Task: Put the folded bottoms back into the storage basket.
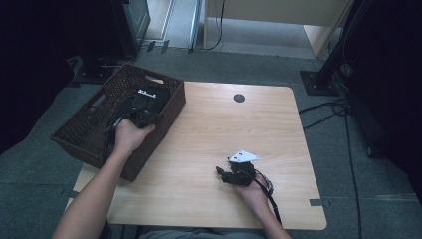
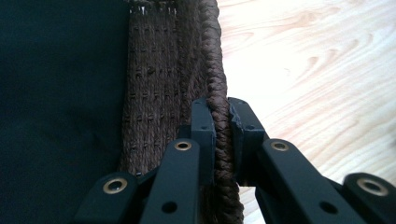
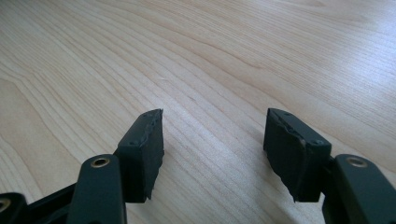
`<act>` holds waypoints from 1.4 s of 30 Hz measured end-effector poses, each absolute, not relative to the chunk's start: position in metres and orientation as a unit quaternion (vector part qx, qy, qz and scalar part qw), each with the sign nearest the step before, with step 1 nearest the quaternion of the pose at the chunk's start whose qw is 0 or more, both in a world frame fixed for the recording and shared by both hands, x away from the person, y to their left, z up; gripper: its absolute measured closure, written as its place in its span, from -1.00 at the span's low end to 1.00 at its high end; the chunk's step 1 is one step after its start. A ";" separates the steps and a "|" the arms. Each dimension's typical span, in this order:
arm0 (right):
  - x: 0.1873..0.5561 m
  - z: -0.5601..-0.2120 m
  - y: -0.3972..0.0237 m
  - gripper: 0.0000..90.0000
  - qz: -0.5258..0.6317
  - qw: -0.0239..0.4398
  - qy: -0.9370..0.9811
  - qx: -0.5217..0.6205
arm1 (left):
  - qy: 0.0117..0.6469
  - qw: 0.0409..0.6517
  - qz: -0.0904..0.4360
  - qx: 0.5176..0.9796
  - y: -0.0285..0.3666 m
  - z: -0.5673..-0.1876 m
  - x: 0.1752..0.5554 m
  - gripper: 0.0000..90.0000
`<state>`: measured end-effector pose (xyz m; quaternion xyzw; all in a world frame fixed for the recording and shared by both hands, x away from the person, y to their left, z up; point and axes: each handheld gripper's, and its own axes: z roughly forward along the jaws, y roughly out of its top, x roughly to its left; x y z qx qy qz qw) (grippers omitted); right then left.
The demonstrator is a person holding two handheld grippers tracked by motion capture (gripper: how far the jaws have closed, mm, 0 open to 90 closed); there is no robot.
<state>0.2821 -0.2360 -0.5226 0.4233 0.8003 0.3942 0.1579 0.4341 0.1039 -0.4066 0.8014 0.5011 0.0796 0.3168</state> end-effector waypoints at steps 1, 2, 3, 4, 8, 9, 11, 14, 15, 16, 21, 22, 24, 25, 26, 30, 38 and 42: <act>0.282 -0.523 -0.236 -0.15 0.394 0.158 0.800 0.424 | 0.504 0.317 0.081 0.799 0.106 -0.407 0.435 0.83; 0.282 -0.523 -0.236 -0.15 0.394 0.157 0.800 0.424 | 0.508 0.316 0.082 0.797 0.110 -0.406 0.436 0.83; 0.282 -0.523 -0.236 -0.15 0.395 0.157 0.800 0.425 | 0.513 0.316 0.085 0.794 0.113 -0.407 0.436 0.83; 0.282 -0.523 -0.236 -0.15 0.395 0.157 0.799 0.425 | 0.515 0.315 0.087 0.792 0.115 -0.406 0.437 0.83; 0.282 -0.523 -0.236 -0.15 0.395 0.157 0.799 0.425 | 0.525 0.314 0.092 0.786 0.123 -0.406 0.441 0.83; 0.282 -0.523 -0.236 -0.15 0.395 0.157 0.799 0.424 | 0.527 0.314 0.091 0.785 0.124 -0.406 0.442 0.83; 0.282 -0.523 -0.236 -0.15 0.395 0.157 0.799 0.424 | 0.530 0.311 0.092 0.784 0.124 -0.406 0.444 0.82; 0.282 -0.523 -0.237 -0.15 0.396 0.156 0.800 0.424 | 0.534 0.306 0.097 0.782 0.123 -0.405 0.448 0.82; 0.282 -0.523 -0.237 -0.15 0.396 0.156 0.799 0.424 | 0.536 0.305 0.099 0.781 0.124 -0.405 0.449 0.82; 0.283 -0.523 -0.237 -0.15 0.396 0.157 0.799 0.424 | 0.538 0.306 0.098 0.779 0.125 -0.405 0.451 0.82; 0.282 -0.523 -0.237 -0.15 0.396 0.156 0.799 0.425 | 0.560 0.308 0.105 0.762 0.129 -0.406 0.459 0.82; 0.282 -0.523 -0.237 -0.15 0.396 0.156 0.799 0.424 | 0.563 0.308 0.107 0.759 0.130 -0.406 0.461 0.82; 0.283 -0.523 -0.237 -0.15 0.396 0.157 0.799 0.424 | 0.569 0.306 0.107 0.756 0.130 -0.406 0.463 0.82; 0.283 -0.523 -0.237 -0.15 0.396 0.157 0.799 0.425 | 0.572 0.306 0.106 0.754 0.128 -0.406 0.464 0.81; 0.283 -0.523 -0.237 -0.15 0.396 0.157 0.799 0.425 | 0.573 0.303 0.106 0.754 0.127 -0.406 0.464 0.81; 0.283 -0.522 -0.236 -0.15 0.394 0.157 0.799 0.426 | 0.568 0.300 0.099 0.760 0.130 -0.404 0.462 0.69; 0.283 -0.523 -0.235 -0.15 0.395 0.158 0.799 0.425 | 0.527 0.304 0.113 0.786 0.141 -0.385 0.439 0.69; 0.283 -0.523 -0.235 -0.15 0.394 0.158 0.800 0.425 | 0.516 0.319 0.118 0.786 0.151 -0.375 0.430 0.89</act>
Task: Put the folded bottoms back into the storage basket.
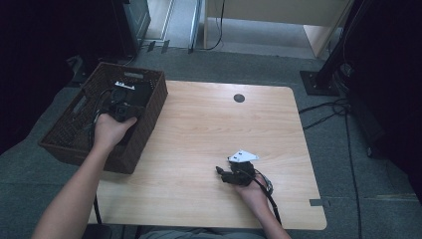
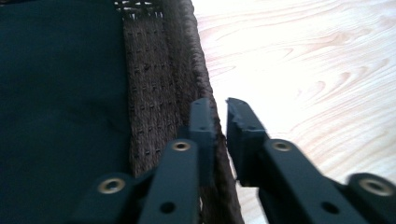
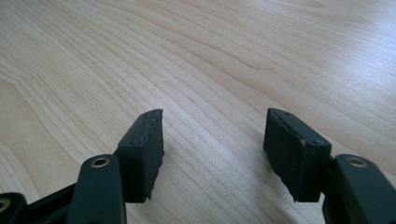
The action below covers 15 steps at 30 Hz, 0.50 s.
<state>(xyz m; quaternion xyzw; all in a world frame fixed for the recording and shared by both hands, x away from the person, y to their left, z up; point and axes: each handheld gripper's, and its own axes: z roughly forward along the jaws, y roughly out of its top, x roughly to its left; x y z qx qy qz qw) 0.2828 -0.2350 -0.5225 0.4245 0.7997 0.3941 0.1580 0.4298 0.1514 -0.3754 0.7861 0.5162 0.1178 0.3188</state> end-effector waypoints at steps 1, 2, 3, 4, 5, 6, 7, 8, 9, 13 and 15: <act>0.283 -0.523 -0.235 -0.16 0.394 0.158 0.800 0.425 | 0.514 0.314 0.125 0.788 0.153 -0.374 0.428 0.94; 0.283 -0.523 -0.235 -0.15 0.394 0.158 0.800 0.424 | 0.514 0.309 0.127 0.790 0.155 -0.374 0.427 0.98; 0.283 -0.523 -0.235 -0.15 0.394 0.158 0.800 0.424 | 0.516 0.306 0.123 0.791 0.156 -0.375 0.427 1.00; 0.283 -0.523 -0.235 -0.16 0.394 0.159 0.801 0.423 | 0.518 0.302 0.123 0.791 0.157 -0.377 0.426 1.00; 0.283 -0.523 -0.235 -0.15 0.394 0.159 0.800 0.423 | 0.518 0.300 0.119 0.792 0.157 -0.379 0.426 1.00; 0.283 -0.523 -0.235 -0.16 0.394 0.159 0.801 0.423 | 0.518 0.297 0.118 0.794 0.157 -0.381 0.425 1.00; 0.283 -0.523 -0.235 -0.16 0.394 0.158 0.800 0.424 | 0.517 0.292 0.116 0.796 0.156 -0.385 0.424 1.00; 0.283 -0.522 -0.235 -0.16 0.394 0.159 0.800 0.425 | 0.517 0.287 0.115 0.798 0.155 -0.388 0.423 1.00; 0.283 -0.523 -0.235 -0.16 0.394 0.159 0.800 0.424 | 0.516 0.283 0.119 0.800 0.154 -0.390 0.422 1.00; 0.283 -0.523 -0.235 -0.16 0.394 0.160 0.800 0.422 | 0.529 0.294 0.108 0.789 0.156 -0.393 0.421 1.00; 0.283 -0.523 -0.235 -0.16 0.394 0.160 0.801 0.422 | 0.528 0.289 0.114 0.790 0.152 -0.393 0.421 1.00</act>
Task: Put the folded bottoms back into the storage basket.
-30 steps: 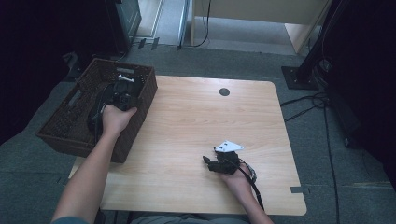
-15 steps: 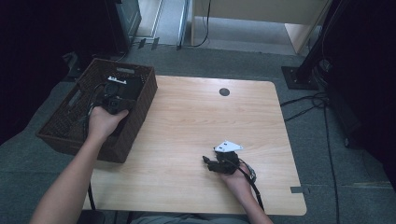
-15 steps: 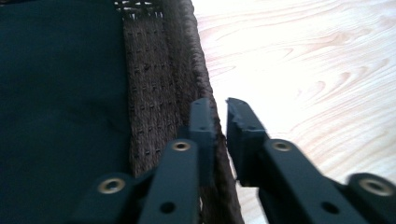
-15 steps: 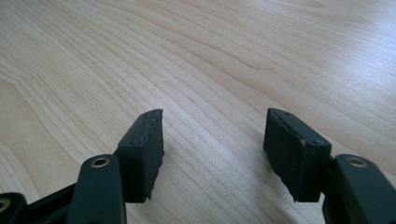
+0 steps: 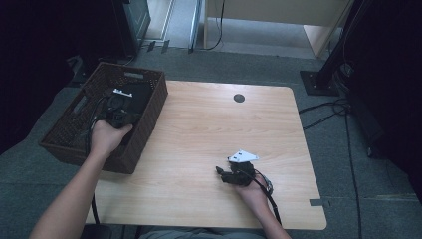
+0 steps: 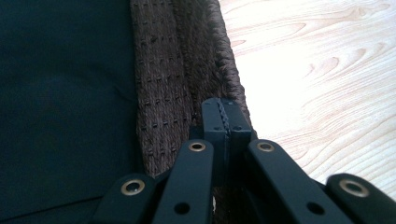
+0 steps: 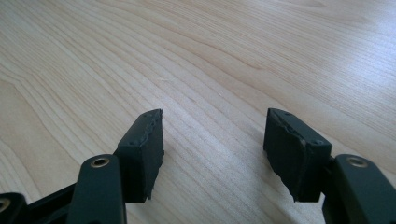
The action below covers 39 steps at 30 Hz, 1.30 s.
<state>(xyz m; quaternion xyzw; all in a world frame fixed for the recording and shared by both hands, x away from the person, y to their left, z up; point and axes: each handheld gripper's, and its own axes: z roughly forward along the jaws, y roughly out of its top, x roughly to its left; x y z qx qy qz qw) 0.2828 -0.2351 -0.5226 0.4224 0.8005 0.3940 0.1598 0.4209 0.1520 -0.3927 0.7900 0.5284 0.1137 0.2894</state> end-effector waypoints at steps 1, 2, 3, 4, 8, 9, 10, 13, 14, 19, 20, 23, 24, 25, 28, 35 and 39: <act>0.283 -0.523 -0.235 -0.16 0.394 0.158 0.801 0.422 | 0.526 0.288 0.117 0.791 0.149 -0.392 0.421 1.00; 0.283 -0.523 -0.235 -0.16 0.395 0.158 0.800 0.423 | 0.525 0.286 0.117 0.793 0.148 -0.392 0.422 1.00; 0.283 -0.523 -0.235 -0.16 0.395 0.158 0.800 0.423 | 0.525 0.288 0.116 0.792 0.146 -0.392 0.423 1.00; 0.283 -0.523 -0.234 -0.16 0.394 0.159 0.800 0.423 | 0.525 0.289 0.116 0.792 0.143 -0.392 0.424 1.00; 0.283 -0.523 -0.235 -0.16 0.395 0.158 0.800 0.423 | 0.528 0.295 0.115 0.788 0.136 -0.394 0.428 1.00; 0.283 -0.523 -0.235 -0.16 0.395 0.157 0.800 0.423 | 0.529 0.297 0.114 0.787 0.135 -0.394 0.429 1.00; 0.283 -0.523 -0.235 -0.16 0.396 0.157 0.800 0.423 | 0.529 0.298 0.114 0.786 0.135 -0.394 0.429 1.00; 0.283 -0.523 -0.235 -0.15 0.395 0.157 0.800 0.423 | 0.533 0.302 0.111 0.783 0.135 -0.394 0.430 1.00; 0.283 -0.523 -0.235 -0.15 0.395 0.157 0.800 0.423 | 0.535 0.305 0.109 0.781 0.136 -0.394 0.430 1.00; 0.283 -0.523 -0.234 -0.16 0.394 0.160 0.801 0.421 | 0.537 0.310 0.108 0.777 0.136 -0.393 0.433 1.00; 0.283 -0.523 -0.234 -0.16 0.395 0.160 0.801 0.421 | 0.536 0.310 0.107 0.778 0.137 -0.393 0.433 1.00; 0.283 -0.523 -0.234 -0.16 0.395 0.157 0.801 0.422 | 0.531 0.320 0.109 0.777 0.140 -0.389 0.429 0.94; 0.283 -0.523 -0.234 -0.16 0.395 0.156 0.801 0.422 | 0.529 0.322 0.107 0.778 0.141 -0.388 0.428 0.93; 0.283 -0.523 -0.234 -0.16 0.395 0.156 0.801 0.422 | 0.526 0.326 0.108 0.778 0.141 -0.385 0.426 0.91; 0.283 -0.523 -0.234 -0.16 0.394 0.159 0.801 0.421 | 0.517 0.343 0.101 0.778 0.142 -0.376 0.421 0.77; 0.283 -0.523 -0.234 -0.16 0.395 0.159 0.801 0.421 | 0.490 0.367 0.100 0.784 0.129 -0.357 0.408 0.41; 0.283 -0.523 -0.234 -0.16 0.395 0.160 0.801 0.421 | 0.478 0.372 0.089 0.791 0.117 -0.354 0.403 0.27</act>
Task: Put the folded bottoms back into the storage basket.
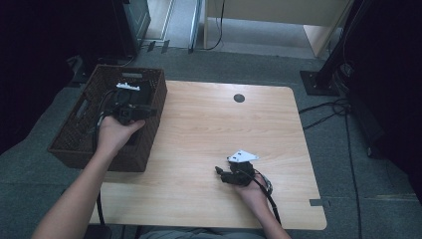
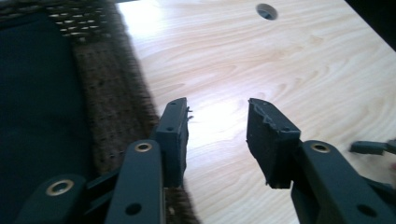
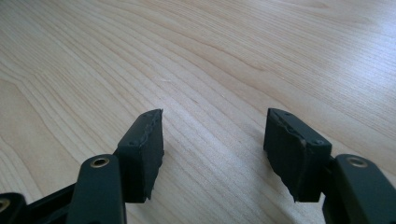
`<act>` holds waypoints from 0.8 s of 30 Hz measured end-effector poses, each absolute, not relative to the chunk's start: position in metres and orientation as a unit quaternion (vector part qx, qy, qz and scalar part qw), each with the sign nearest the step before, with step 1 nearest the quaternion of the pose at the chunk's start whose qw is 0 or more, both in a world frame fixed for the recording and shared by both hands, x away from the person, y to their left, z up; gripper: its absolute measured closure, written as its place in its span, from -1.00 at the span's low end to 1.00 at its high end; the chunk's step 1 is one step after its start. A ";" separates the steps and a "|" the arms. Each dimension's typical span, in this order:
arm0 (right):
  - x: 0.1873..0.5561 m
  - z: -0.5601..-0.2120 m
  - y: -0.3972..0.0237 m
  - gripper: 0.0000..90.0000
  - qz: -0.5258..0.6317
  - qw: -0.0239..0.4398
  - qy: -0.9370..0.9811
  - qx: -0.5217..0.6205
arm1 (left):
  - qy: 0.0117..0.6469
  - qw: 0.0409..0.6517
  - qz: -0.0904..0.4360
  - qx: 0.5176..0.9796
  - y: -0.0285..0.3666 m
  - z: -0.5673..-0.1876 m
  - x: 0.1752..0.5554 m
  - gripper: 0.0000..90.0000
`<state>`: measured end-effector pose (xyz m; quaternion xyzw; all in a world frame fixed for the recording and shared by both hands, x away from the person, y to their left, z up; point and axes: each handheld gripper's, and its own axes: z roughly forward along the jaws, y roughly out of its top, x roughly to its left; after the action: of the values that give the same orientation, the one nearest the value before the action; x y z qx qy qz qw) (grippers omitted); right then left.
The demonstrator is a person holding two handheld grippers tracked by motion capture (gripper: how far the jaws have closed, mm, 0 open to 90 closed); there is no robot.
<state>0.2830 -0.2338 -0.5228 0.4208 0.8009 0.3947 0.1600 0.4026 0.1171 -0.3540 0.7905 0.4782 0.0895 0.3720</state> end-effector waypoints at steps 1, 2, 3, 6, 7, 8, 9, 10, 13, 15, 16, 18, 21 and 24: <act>0.283 -0.523 -0.234 -0.16 0.395 0.160 0.801 0.421 | 0.475 0.373 0.090 0.792 0.114 -0.354 0.401 0.25; 0.283 -0.523 -0.234 -0.16 0.395 0.160 0.801 0.421 | 0.472 0.373 0.088 0.794 0.111 -0.353 0.400 0.22; 0.283 -0.523 -0.234 -0.16 0.394 0.159 0.801 0.421 | 0.469 0.376 0.087 0.795 0.107 -0.353 0.398 0.22; 0.283 -0.523 -0.234 -0.16 0.395 0.160 0.801 0.421 | 0.459 0.382 0.080 0.798 0.099 -0.352 0.395 0.18; 0.283 -0.523 -0.234 -0.16 0.395 0.160 0.801 0.421 | 0.456 0.381 0.077 0.801 0.095 -0.353 0.393 0.17; 0.283 -0.523 -0.234 -0.16 0.395 0.160 0.801 0.421 | 0.454 0.381 0.075 0.802 0.091 -0.354 0.392 0.15; 0.283 -0.523 -0.234 -0.16 0.395 0.159 0.801 0.421 | 0.452 0.381 0.072 0.803 0.089 -0.356 0.392 0.14; 0.283 -0.523 -0.234 -0.16 0.395 0.160 0.801 0.421 | 0.451 0.381 0.069 0.804 0.087 -0.357 0.392 0.12; 0.283 -0.523 -0.234 -0.16 0.395 0.159 0.801 0.420 | 0.442 0.380 0.062 0.810 0.077 -0.363 0.389 0.07; 0.283 -0.523 -0.234 -0.17 0.395 0.158 0.801 0.420 | 0.437 0.379 0.060 0.813 0.071 -0.366 0.387 0.06; 0.283 -0.523 -0.234 -0.17 0.395 0.158 0.801 0.420 | 0.433 0.379 0.058 0.816 0.068 -0.368 0.386 0.05; 0.283 -0.523 -0.234 -0.17 0.395 0.158 0.801 0.420 | 0.426 0.379 0.055 0.820 0.061 -0.372 0.384 0.03; 0.283 -0.523 -0.234 -0.17 0.395 0.159 0.802 0.419 | 0.420 0.377 0.050 0.824 0.053 -0.379 0.382 0.02; 0.283 -0.523 -0.234 -0.18 0.395 0.159 0.802 0.420 | 0.415 0.375 0.042 0.828 0.045 -0.387 0.379 0.01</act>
<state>0.2826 -0.2339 -0.5228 0.4195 0.8016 0.3953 0.1587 0.3792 0.0446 -0.3870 0.8277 0.4153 0.0420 0.3750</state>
